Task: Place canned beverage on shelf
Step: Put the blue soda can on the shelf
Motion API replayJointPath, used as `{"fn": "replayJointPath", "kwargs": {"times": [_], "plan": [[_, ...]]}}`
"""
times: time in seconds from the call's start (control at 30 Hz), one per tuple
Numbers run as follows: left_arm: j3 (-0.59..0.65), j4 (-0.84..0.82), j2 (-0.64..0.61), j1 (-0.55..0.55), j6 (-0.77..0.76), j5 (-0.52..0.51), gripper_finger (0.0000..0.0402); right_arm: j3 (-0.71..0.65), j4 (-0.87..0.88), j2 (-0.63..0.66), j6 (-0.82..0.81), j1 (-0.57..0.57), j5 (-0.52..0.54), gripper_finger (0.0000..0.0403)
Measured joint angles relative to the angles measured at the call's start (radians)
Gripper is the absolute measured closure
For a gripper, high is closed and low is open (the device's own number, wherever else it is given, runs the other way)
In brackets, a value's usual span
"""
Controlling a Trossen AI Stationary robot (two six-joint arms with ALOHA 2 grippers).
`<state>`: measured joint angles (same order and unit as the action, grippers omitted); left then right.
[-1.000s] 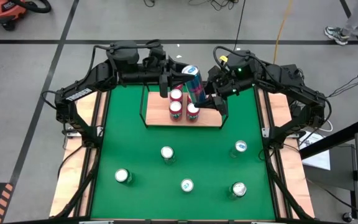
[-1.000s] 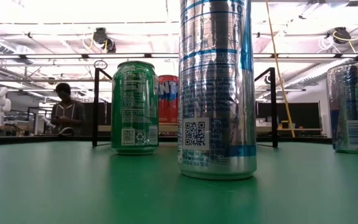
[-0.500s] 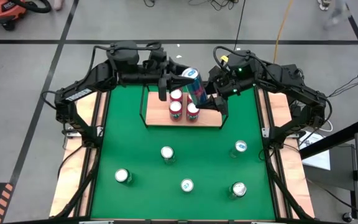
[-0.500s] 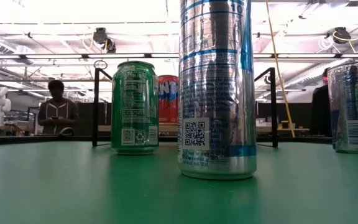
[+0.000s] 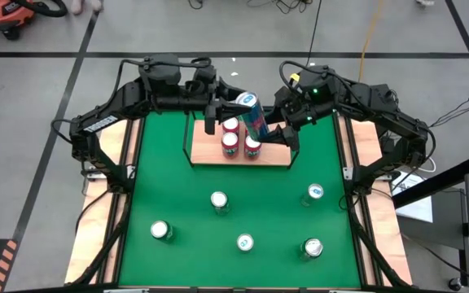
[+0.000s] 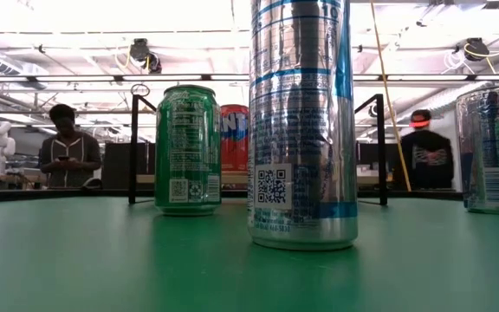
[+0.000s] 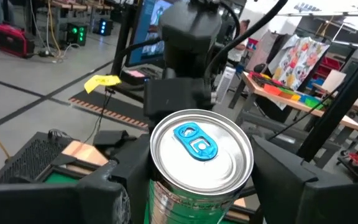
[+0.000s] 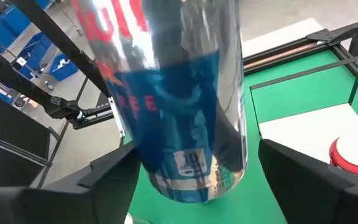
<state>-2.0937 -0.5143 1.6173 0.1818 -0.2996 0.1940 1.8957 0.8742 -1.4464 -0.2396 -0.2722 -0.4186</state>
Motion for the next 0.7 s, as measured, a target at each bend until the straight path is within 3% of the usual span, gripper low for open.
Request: {"fn": "replayJointPath", "kwargs": {"times": [0.37,0.7], "plan": [[-0.001,0.000,-0.001,0.001,0.000,-0.006,0.0187,0.000,-0.035,0.000,0.025,0.000,-0.004,0.0150],[-0.003,0.019,-0.003,0.001,-0.002,-0.011,0.0187,-0.002,-0.090,-0.007,0.025,0.001,-0.004,0.0142]]}}
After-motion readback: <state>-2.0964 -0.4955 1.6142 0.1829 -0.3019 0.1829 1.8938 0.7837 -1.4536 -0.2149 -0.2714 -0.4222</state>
